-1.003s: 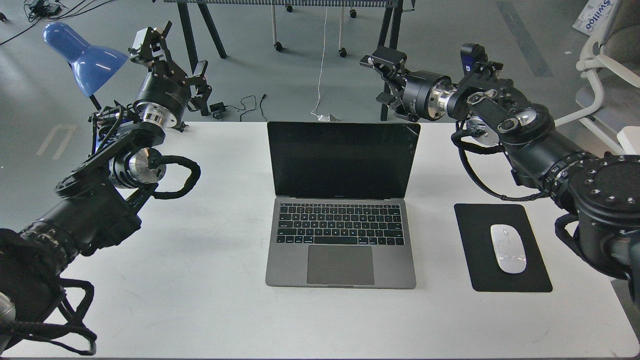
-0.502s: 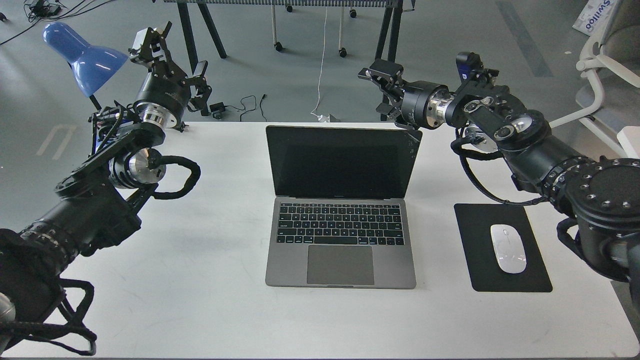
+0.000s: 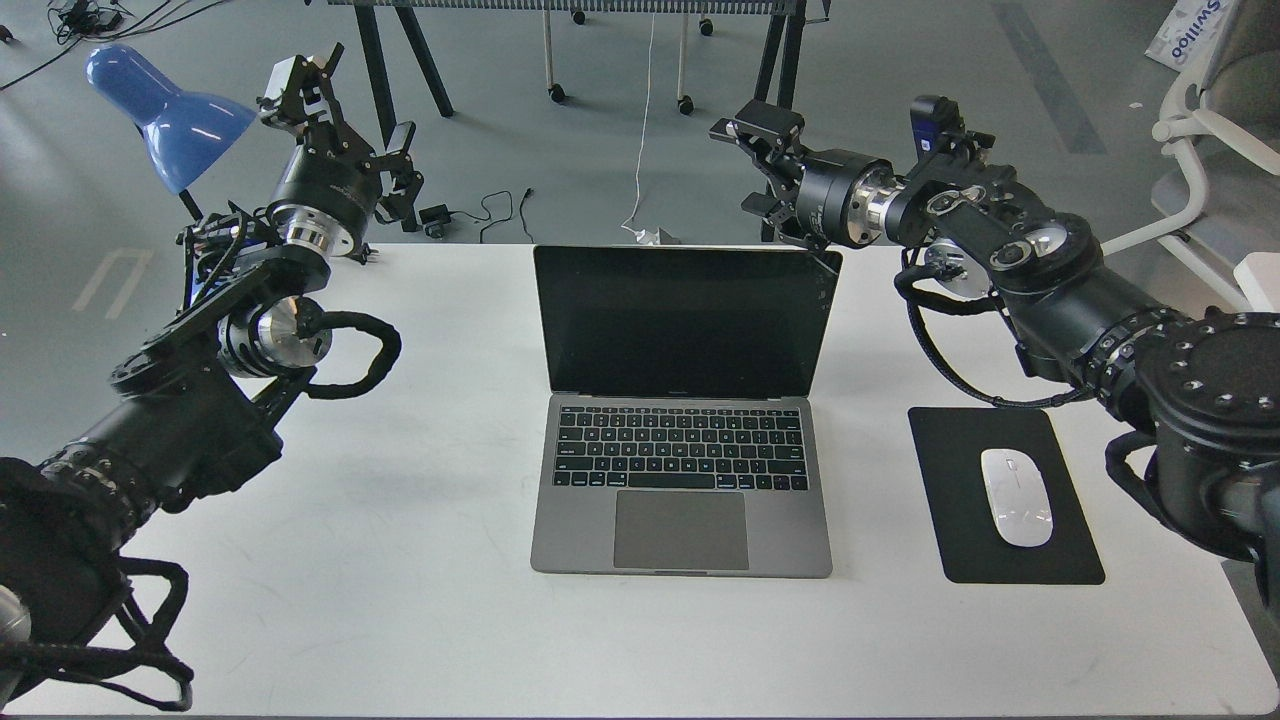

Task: Close notebook with right arm
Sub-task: 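Move the right gripper above and behind the laptop's open screen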

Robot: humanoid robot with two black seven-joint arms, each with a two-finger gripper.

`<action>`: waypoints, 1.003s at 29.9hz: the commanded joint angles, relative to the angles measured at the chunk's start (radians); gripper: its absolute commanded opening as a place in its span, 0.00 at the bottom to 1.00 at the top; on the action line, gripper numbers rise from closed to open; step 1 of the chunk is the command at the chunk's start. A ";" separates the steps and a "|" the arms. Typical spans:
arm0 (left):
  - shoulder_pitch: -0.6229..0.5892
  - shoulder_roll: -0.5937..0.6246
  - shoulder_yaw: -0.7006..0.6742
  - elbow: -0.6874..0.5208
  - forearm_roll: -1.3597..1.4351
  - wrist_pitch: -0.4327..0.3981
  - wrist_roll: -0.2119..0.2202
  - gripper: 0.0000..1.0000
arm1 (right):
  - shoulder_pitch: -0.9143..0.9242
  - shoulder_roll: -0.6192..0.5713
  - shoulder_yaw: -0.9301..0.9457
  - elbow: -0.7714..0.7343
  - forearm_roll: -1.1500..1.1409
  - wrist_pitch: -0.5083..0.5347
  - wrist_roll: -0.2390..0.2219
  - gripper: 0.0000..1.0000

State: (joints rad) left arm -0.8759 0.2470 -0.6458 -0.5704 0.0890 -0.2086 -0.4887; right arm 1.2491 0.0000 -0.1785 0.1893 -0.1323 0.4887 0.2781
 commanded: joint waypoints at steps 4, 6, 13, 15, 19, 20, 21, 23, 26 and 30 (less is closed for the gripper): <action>0.000 0.000 0.000 0.000 0.000 0.000 0.000 1.00 | -0.004 0.000 0.037 0.001 0.000 0.000 0.000 1.00; 0.000 0.000 0.000 0.000 0.000 0.000 0.000 1.00 | -0.005 0.000 0.037 0.001 0.000 0.000 0.000 1.00; 0.000 0.000 0.000 0.000 0.000 0.000 0.000 1.00 | -0.008 0.000 0.024 0.001 -0.001 0.000 -0.007 1.00; 0.000 0.000 0.000 0.000 0.000 0.000 0.000 1.00 | -0.008 0.000 0.022 0.001 -0.003 0.000 -0.007 1.00; 0.000 0.000 0.000 0.000 0.000 0.000 0.000 1.00 | -0.008 0.000 0.010 -0.001 -0.010 0.000 -0.011 1.00; 0.000 0.000 0.000 0.000 0.000 0.000 0.000 1.00 | -0.008 0.000 -0.001 -0.001 -0.018 0.000 -0.010 1.00; 0.000 0.000 0.000 0.000 0.000 0.000 0.000 1.00 | -0.008 0.000 -0.016 0.001 -0.026 0.000 -0.011 1.00; 0.000 0.000 0.000 0.000 0.000 0.000 0.000 1.00 | -0.008 0.000 -0.044 0.001 -0.029 0.000 -0.010 1.00; 0.000 0.000 0.000 0.000 0.000 0.000 0.000 1.00 | -0.008 0.000 -0.067 0.001 -0.030 0.000 -0.008 1.00; 0.000 0.000 0.000 0.000 0.000 0.000 0.000 1.00 | -0.008 0.000 -0.088 0.002 -0.030 0.000 -0.007 1.00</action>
State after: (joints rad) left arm -0.8759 0.2470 -0.6458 -0.5708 0.0890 -0.2086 -0.4887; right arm 1.2408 0.0000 -0.2528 0.1901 -0.1623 0.4887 0.2698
